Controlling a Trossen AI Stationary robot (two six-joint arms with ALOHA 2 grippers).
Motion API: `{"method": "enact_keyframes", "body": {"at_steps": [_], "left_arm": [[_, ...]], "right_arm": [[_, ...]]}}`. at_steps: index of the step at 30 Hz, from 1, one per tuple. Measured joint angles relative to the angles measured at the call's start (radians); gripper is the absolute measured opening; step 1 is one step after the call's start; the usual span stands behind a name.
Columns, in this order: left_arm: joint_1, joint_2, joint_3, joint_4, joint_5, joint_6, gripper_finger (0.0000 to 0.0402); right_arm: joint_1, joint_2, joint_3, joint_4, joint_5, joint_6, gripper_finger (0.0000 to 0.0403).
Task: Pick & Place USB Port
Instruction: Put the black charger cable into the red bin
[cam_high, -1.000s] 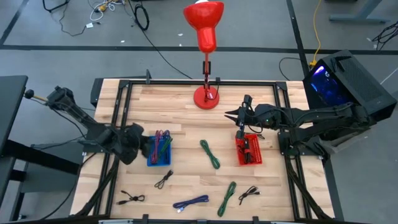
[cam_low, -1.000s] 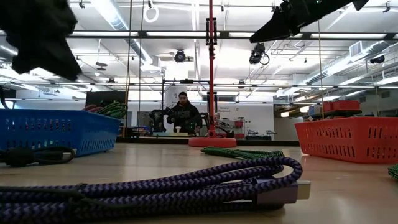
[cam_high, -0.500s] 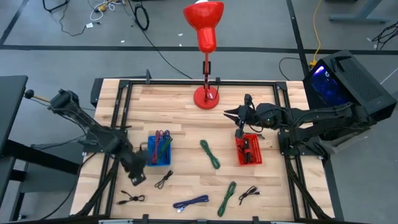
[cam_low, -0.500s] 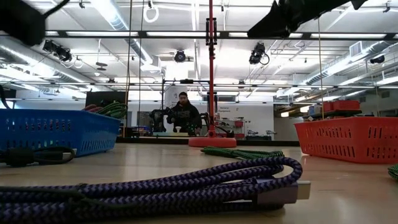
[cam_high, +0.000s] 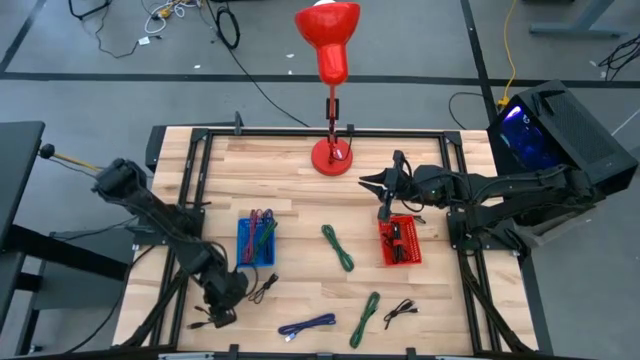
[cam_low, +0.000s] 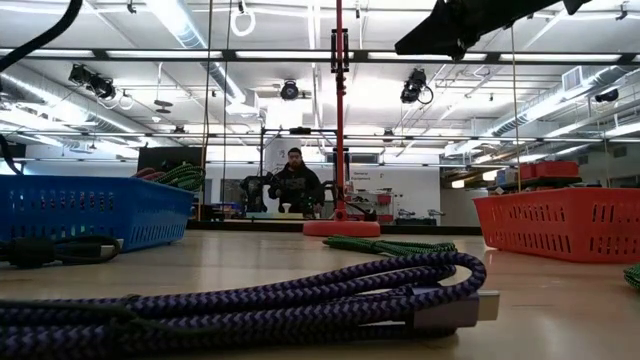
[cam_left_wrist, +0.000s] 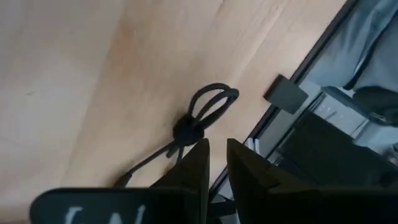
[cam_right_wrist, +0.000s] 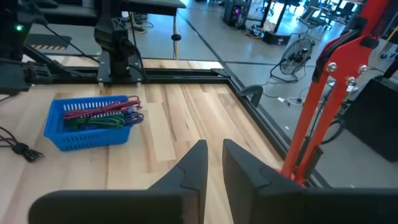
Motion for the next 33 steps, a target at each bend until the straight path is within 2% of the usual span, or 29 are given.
{"method": "enact_keyframes", "body": {"at_steps": [4, 12, 24, 33], "left_arm": [[-0.020, 0.010, 0.000, 0.001, -0.032, -0.018, 0.0057], [-0.033, 0.010, 0.000, 0.010, -0.172, -0.016, 0.0058], [-0.049, 0.010, 0.000, 0.008, -0.202, -0.006, 0.0058], [-0.073, 0.010, 0.000, 0.035, -0.248, -0.035, 0.0119]], "right_arm": [[0.000, 0.000, 0.000, 0.000, 0.000, 0.024, 0.0051], [0.000, 0.000, 0.000, 0.000, -0.001, 0.045, 0.0051], [0.000, 0.000, 0.000, 0.000, -0.002, 0.052, 0.0051], [0.000, 0.000, 0.000, -0.006, -0.002, 0.056, 0.0051]]}}
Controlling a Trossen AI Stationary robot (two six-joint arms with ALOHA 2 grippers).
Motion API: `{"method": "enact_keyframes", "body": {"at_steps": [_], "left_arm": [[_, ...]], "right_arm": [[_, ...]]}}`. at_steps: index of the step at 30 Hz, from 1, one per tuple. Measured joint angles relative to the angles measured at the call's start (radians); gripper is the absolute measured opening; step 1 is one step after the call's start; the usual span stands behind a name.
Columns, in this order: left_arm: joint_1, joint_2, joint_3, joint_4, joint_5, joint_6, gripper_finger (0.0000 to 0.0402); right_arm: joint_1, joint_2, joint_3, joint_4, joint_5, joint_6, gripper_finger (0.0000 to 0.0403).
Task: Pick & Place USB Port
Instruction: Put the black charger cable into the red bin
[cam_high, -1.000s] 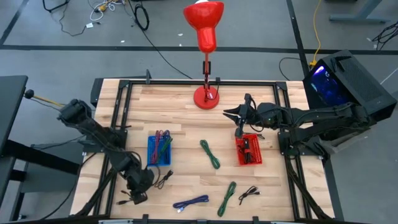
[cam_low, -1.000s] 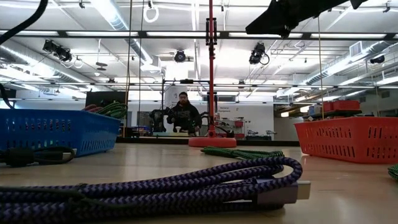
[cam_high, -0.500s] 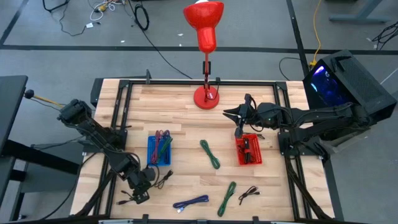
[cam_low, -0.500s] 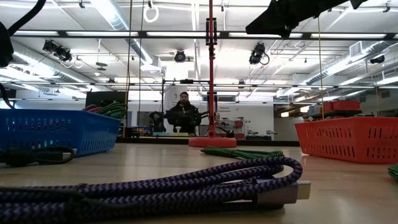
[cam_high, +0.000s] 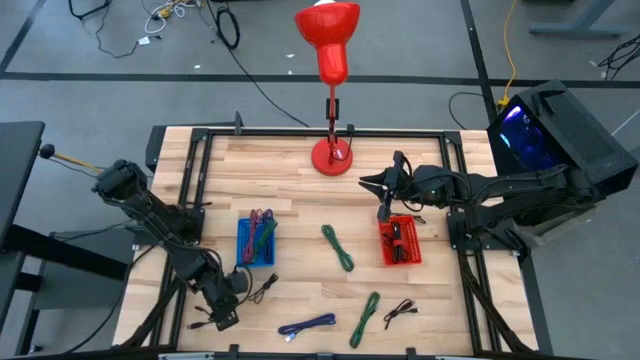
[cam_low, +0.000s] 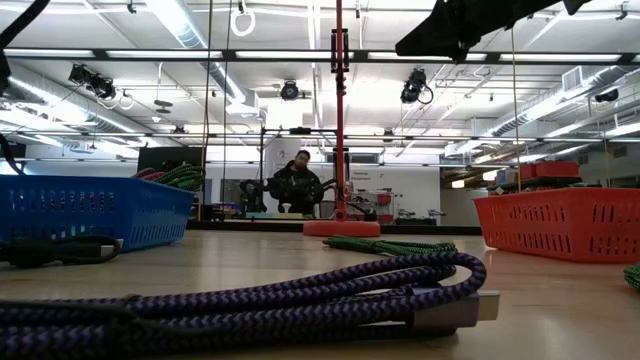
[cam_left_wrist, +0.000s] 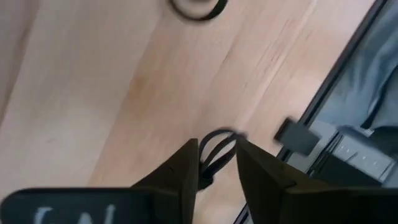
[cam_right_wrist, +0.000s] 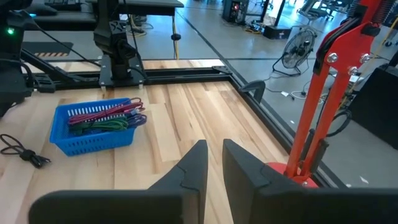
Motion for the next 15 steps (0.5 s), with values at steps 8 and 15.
{"method": "enact_keyframes", "body": {"at_steps": [8, 15], "left_arm": [[-0.006, 0.065, 0.000, 0.015, 0.037, 0.026, 0.0149], [-0.005, 0.129, 0.000, 0.027, 0.132, 0.052, 0.0149]], "right_arm": [[0.000, 0.000, 0.000, -0.011, 0.000, 0.015, 0.0051], [0.000, 0.000, 0.000, -0.009, 0.000, 0.015, 0.0051]]}}
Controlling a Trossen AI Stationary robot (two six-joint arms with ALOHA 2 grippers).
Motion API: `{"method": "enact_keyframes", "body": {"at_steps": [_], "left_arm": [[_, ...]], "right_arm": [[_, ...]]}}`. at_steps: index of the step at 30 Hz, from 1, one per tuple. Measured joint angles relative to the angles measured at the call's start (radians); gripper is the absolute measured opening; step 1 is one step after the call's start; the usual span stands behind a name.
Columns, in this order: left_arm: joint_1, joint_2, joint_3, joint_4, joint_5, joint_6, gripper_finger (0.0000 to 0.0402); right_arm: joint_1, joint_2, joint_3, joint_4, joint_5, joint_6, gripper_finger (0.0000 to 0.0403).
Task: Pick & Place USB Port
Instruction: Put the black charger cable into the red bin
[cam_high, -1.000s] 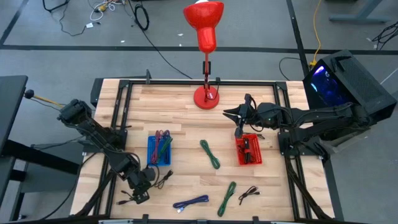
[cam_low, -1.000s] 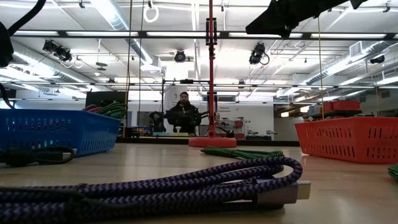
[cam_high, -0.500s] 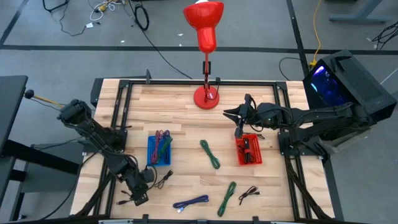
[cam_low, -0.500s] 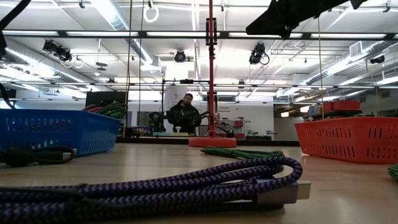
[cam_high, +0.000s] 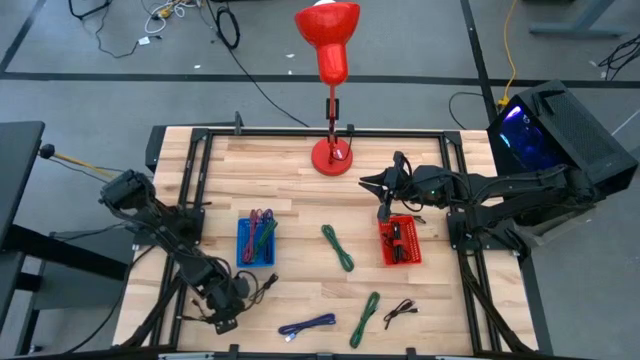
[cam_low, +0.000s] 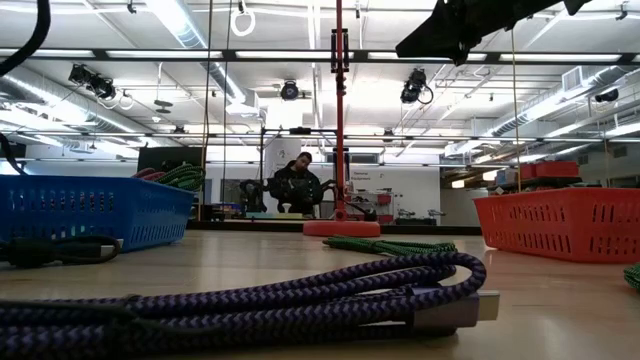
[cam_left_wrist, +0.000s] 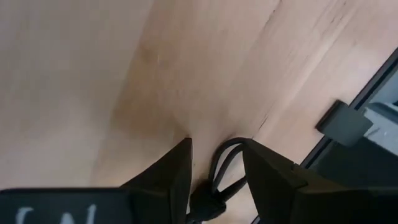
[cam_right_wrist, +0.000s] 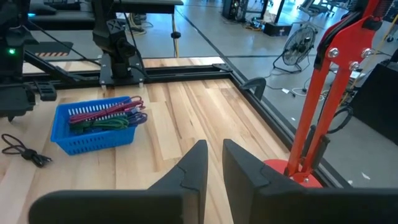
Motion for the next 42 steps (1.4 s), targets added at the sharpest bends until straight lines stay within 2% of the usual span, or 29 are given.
{"method": "enact_keyframes", "body": {"at_steps": [3, 9, 15, 20, 32, 38, 42], "left_arm": [[0.012, -0.001, 0.000, 0.000, 0.002, 0.032, 0.0149], [0.029, 0.000, -0.001, -0.009, 0.106, 0.055, 0.0149], [0.066, 0.000, -0.001, -0.011, 0.133, 0.105, 0.0149], [0.074, 0.000, -0.001, -0.018, 0.204, 0.123, 0.0149], [-0.003, 0.000, -0.001, 0.028, 0.123, 0.073, 0.0149], [-0.006, 0.001, -0.001, 0.031, 0.051, 0.071, 0.0149], [-0.012, 0.025, 0.001, 0.043, 0.060, 0.071, 0.0142]], "right_arm": [[0.000, 0.000, 0.000, 0.001, 0.000, 0.000, 0.0051], [0.000, 0.000, 0.000, 0.001, 0.000, 0.002, 0.0051], [0.000, 0.004, 0.000, 0.000, 0.000, 0.005, 0.0051], [0.000, 0.007, 0.000, -0.005, 0.000, 0.009, 0.0051], [0.000, 0.007, 0.000, -0.016, 0.000, 0.010, 0.0051], [0.000, 0.008, 0.000, -0.016, -0.001, 0.022, 0.0051], [0.000, 0.007, 0.000, -0.017, -0.020, 0.027, 0.0051]]}}
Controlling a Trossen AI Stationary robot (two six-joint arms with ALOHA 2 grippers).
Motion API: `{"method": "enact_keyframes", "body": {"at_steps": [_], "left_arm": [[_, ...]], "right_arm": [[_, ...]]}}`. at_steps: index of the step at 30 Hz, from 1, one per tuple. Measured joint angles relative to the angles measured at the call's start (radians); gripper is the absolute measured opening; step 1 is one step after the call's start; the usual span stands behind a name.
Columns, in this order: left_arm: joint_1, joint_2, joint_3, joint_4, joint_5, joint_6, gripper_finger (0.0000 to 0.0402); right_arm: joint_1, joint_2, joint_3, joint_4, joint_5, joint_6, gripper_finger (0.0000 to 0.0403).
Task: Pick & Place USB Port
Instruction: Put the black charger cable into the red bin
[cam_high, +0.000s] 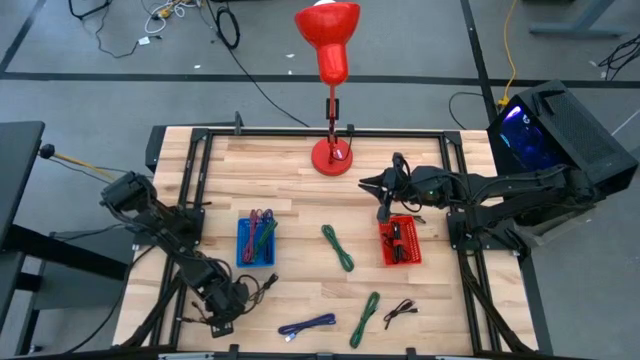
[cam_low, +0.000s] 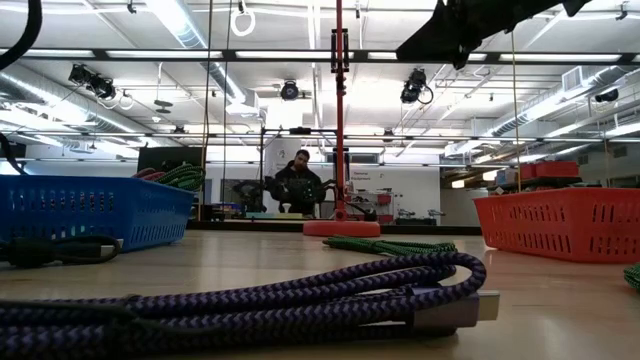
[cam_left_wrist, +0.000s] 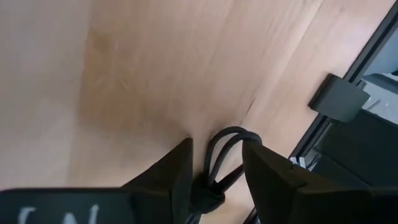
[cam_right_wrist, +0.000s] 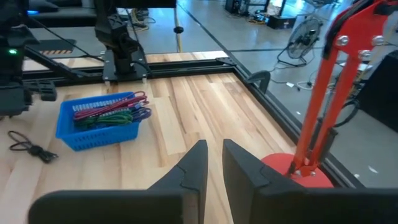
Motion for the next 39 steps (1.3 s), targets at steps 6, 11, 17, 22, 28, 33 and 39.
{"method": "enact_keyframes", "body": {"at_steps": [6, 11, 17, 22, 28, 33, 39], "left_arm": [[-0.006, 0.023, 0.002, 0.003, -0.001, 0.011, 0.0125], [0.004, 0.025, 0.001, -0.016, -0.017, 0.026, 0.0062], [0.031, 0.026, -0.001, -0.020, -0.033, 0.044, 0.0009], [0.059, 0.029, 0.016, -0.015, -0.042, 0.038, 0.0005], [0.080, 0.020, 0.109, -0.062, -0.198, 0.091, 0.0003], [0.088, -0.007, 0.264, -0.269, -0.283, 0.137, 0.0003], [0.088, -0.031, 0.506, -0.605, -0.520, 0.244, 0.0002]], "right_arm": [[0.000, 0.000, 0.000, 0.000, -0.030, 0.000, 0.0051], [0.000, 0.000, 0.000, 0.002, -0.030, -0.004, 0.0051], [0.000, 0.000, 0.000, 0.002, -0.030, -0.005, 0.0051], [0.000, 0.000, 0.000, 0.002, -0.029, -0.010, 0.0051], [0.000, 0.000, 0.000, 0.003, -0.019, -0.044, 0.0051], [-0.002, 0.000, 0.000, 0.003, 0.006, -0.063, 0.0051], [-0.002, 0.000, 0.000, -0.002, 0.006, -0.089, 0.0051]]}}
